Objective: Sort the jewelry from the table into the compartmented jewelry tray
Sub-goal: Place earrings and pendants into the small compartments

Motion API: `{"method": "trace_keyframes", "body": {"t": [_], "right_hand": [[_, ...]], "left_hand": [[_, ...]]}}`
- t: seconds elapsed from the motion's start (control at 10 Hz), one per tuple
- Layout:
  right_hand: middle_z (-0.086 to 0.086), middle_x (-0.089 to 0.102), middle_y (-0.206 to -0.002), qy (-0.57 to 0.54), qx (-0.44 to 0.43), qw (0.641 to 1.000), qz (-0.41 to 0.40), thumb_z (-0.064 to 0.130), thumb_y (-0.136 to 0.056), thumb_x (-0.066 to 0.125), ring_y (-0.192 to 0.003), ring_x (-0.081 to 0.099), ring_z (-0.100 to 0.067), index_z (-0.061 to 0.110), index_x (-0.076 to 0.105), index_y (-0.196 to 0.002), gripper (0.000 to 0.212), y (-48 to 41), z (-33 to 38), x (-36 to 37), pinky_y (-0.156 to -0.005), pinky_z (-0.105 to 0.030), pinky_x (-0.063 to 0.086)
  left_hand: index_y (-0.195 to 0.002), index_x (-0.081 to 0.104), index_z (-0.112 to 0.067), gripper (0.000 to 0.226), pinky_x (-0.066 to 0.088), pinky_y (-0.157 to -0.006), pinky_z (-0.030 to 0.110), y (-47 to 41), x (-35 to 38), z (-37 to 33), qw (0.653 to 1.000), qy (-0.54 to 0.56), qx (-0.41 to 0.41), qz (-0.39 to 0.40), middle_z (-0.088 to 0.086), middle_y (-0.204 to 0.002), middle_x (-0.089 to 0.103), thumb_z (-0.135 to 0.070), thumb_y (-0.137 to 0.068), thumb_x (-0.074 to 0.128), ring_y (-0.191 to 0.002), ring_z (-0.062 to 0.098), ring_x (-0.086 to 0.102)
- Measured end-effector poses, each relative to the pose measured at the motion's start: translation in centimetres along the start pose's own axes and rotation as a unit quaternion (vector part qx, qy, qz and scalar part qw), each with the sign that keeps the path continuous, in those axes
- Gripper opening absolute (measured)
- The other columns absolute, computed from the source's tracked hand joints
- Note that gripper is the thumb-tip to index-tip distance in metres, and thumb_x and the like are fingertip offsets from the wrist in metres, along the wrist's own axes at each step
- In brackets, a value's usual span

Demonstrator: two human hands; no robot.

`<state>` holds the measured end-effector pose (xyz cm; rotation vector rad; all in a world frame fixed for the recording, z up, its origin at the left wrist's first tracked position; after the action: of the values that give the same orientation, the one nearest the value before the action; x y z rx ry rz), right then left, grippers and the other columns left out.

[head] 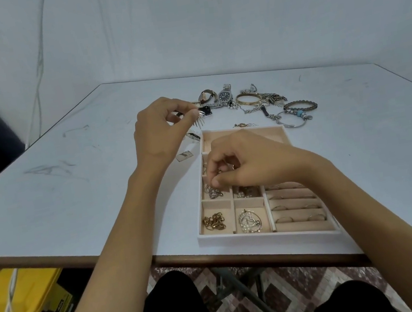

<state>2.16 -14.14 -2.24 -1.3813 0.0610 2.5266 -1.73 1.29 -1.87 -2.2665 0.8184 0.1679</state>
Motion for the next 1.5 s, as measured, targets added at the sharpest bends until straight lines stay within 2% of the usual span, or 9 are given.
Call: {"method": "trace_keyframes", "body": {"t": [0.2,0.5,0.6,0.7,0.8,1.1,1.3,1.4,1.5], "right_hand": [[-0.001,0.063,-0.074,-0.020,0.005,1.000,0.000,0.017,-0.079,0.074,-0.068,0.056,-0.013,0.021,0.077,-0.081,0.004,0.2,0.2,-0.1,-0.067,-0.029,0.047],[0.020,0.065,-0.099,-0.103,0.095,0.929,-0.343,0.013,-0.091,0.061,-0.094,0.059,0.003,0.025,0.073,-0.099,0.019,7.9,-4.3,-5.0,-0.078,-0.013,0.043],[0.018,0.058,-0.125,-0.032,0.183,0.918,-0.351,0.016,-0.096,0.052,-0.117,0.049,0.003,0.033,0.064,-0.117,0.029,10.9,-6.6,-4.4,-0.096,-0.018,0.036],[0.008,0.035,-0.152,0.029,0.279,0.928,-0.246,0.025,-0.101,0.041,-0.141,0.027,-0.009,0.029,0.043,-0.142,0.041,12.5,-8.2,-2.6,-0.118,-0.034,0.019],[0.008,0.014,-0.159,0.088,0.315,0.934,-0.147,0.035,-0.103,0.029,-0.147,0.006,-0.008,0.026,0.025,-0.151,0.049,12.6,-8.6,-1.0,-0.120,-0.033,-0.001],[0.008,0.010,-0.160,0.123,0.318,0.930,-0.139,0.038,-0.103,0.024,-0.148,0.003,-0.007,0.026,0.020,-0.152,0.050,12.6,-8.4,-0.8,-0.118,-0.032,-0.003],[0.007,0.009,-0.160,0.128,0.315,0.930,-0.142,0.038,-0.103,0.024,-0.148,0.003,-0.008,0.026,0.020,-0.152,0.050,12.5,-8.3,-0.8,-0.118,-0.032,-0.003],[0.007,0.009,-0.160,0.133,0.314,0.929,-0.142,0.038,-0.103,0.024,-0.148,0.003,-0.008,0.027,0.020,-0.152,0.051,12.5,-8.4,-0.8,-0.118,-0.032,-0.002],[0.008,0.008,-0.160,0.138,0.313,0.929,-0.141,0.038,-0.103,0.023,-0.148,0.002,-0.008,0.028,0.019,-0.152,0.051,12.6,-8.4,-0.8,-0.118,-0.033,-0.002]], "left_hand": [[-0.079,0.071,-0.038,0.004,0.055,-0.078,0.046,0.1,0.0,-0.2,1.000,-0.001,0.000,0.004,-0.014,-0.093,0.071,-0.041,-0.077,0.071,-0.078,0.011,0.067],[-0.080,0.074,-0.031,0.006,0.054,-0.076,0.033,0.4,-0.3,-0.9,0.998,0.059,-0.022,0.009,-0.015,-0.088,0.072,-0.026,-0.080,0.074,-0.076,0.012,0.066],[-0.080,0.074,-0.029,0.006,0.054,-0.077,0.033,0.5,-0.2,-1.2,0.997,0.068,-0.022,0.029,-0.012,-0.087,0.073,-0.023,-0.080,0.074,-0.080,0.016,0.066],[-0.082,0.076,-0.022,0.002,0.054,-0.081,0.041,0.8,0.4,-1.5,0.994,0.079,-0.022,0.071,-0.008,-0.083,0.072,-0.020,-0.080,0.075,-0.080,0.013,0.063],[-0.085,0.076,-0.017,0.004,0.052,-0.086,0.042,1.1,1.0,-1.9,0.989,0.078,-0.026,0.126,-0.004,-0.086,0.073,-0.017,-0.080,0.075,-0.087,0.017,0.065],[-0.084,0.077,-0.016,0.008,0.040,-0.085,0.023,3.7,0.6,-2.4,0.951,0.053,0.000,0.306,-0.014,-0.080,0.070,-0.020,-0.077,0.079,-0.079,0.005,0.057],[-0.079,0.079,-0.023,0.012,0.038,-0.095,0.021,4.8,0.7,-1.7,0.932,0.054,0.005,0.359,-0.002,-0.091,0.069,-0.025,-0.069,0.084,-0.099,0.013,0.058],[-0.079,0.079,-0.024,0.017,0.033,-0.093,0.009,5.0,0.9,-1.7,0.932,0.039,-0.001,0.361,-0.008,-0.107,0.062,-0.030,-0.064,0.083,-0.110,0.004,0.050],[-0.079,0.078,-0.029,0.020,0.026,-0.098,0.016,5.1,1.0,-1.5,0.931,0.011,0.005,0.366,-0.019,-0.118,0.056,-0.037,-0.061,0.082,-0.122,-0.003,0.039]]}}
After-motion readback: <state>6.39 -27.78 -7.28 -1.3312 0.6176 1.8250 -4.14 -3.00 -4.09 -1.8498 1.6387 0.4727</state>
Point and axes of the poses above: each hand's wrist, its own y-axis away from the middle knuckle, its own x-axis out of the palm, z = x × y, the point moved 5 cm from there along -y, towards the middle knuckle
